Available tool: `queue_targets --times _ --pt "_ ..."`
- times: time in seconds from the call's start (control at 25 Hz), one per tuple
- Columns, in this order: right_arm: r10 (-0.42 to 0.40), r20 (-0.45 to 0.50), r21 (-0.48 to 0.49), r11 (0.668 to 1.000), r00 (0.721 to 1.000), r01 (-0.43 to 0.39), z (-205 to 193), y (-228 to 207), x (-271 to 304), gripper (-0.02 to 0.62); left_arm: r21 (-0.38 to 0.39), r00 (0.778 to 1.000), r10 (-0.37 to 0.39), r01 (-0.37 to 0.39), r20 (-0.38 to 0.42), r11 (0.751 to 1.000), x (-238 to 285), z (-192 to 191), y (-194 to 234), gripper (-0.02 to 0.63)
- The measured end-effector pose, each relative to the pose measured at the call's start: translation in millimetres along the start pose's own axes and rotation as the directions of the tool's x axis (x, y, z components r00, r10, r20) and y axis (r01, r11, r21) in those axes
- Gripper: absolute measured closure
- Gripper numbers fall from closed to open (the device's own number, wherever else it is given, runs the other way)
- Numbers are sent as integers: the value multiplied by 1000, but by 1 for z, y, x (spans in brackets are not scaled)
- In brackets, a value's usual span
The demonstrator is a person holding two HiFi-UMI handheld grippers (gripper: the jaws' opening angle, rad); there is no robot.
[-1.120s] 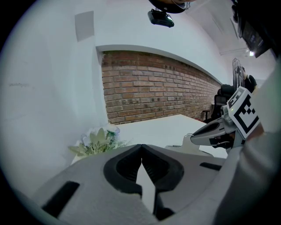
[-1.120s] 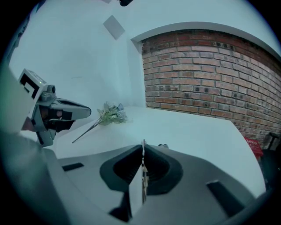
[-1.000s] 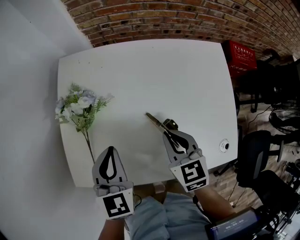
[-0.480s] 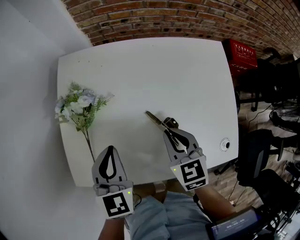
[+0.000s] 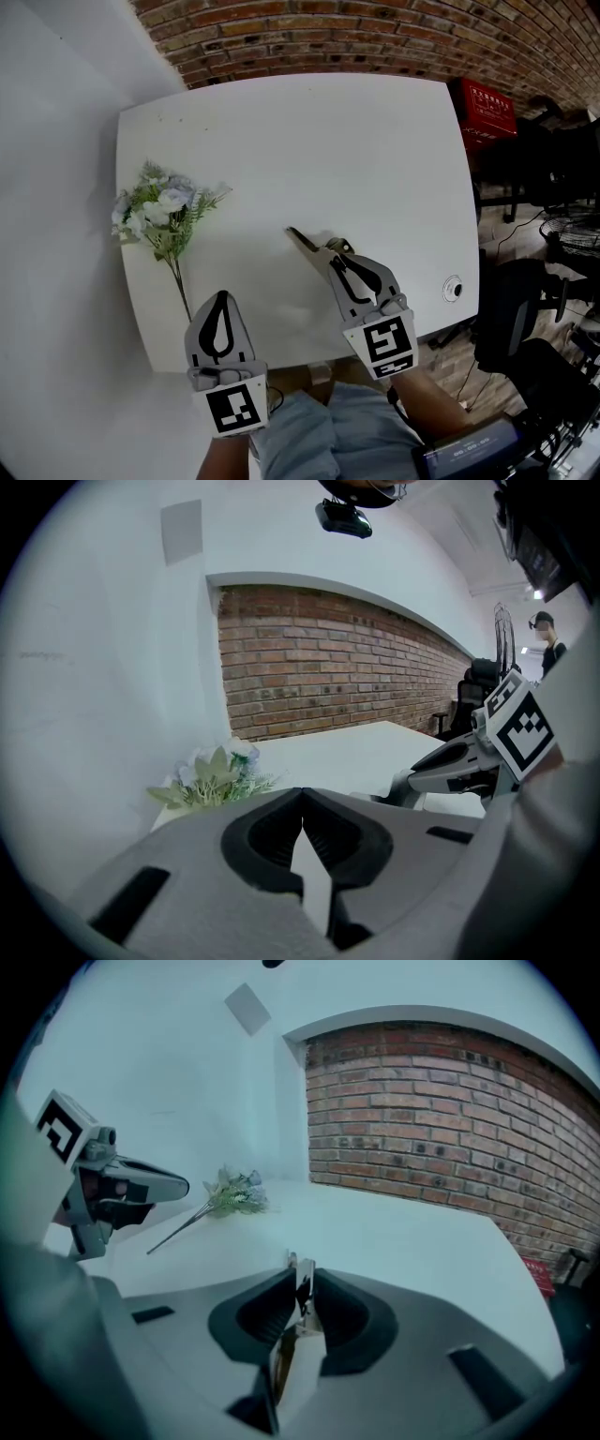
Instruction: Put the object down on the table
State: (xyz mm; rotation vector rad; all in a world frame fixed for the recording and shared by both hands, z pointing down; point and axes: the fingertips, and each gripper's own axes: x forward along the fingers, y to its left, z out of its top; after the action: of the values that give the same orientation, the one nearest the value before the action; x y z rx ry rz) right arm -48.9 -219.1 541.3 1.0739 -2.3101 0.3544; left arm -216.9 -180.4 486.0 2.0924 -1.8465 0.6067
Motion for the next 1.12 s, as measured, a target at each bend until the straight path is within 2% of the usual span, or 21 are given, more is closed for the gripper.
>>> queue_targets --times 0.72,1.12 --pt "49 -20 42 998 999 -48 -6 12 12 502 -1 1000 12 -12 -17 1000 -2 -4 10 597" --pt "37 -7 43 998 999 -36 -2 6 11 489 5 1000 22 -22 -11 1000 -5 1 11 597"
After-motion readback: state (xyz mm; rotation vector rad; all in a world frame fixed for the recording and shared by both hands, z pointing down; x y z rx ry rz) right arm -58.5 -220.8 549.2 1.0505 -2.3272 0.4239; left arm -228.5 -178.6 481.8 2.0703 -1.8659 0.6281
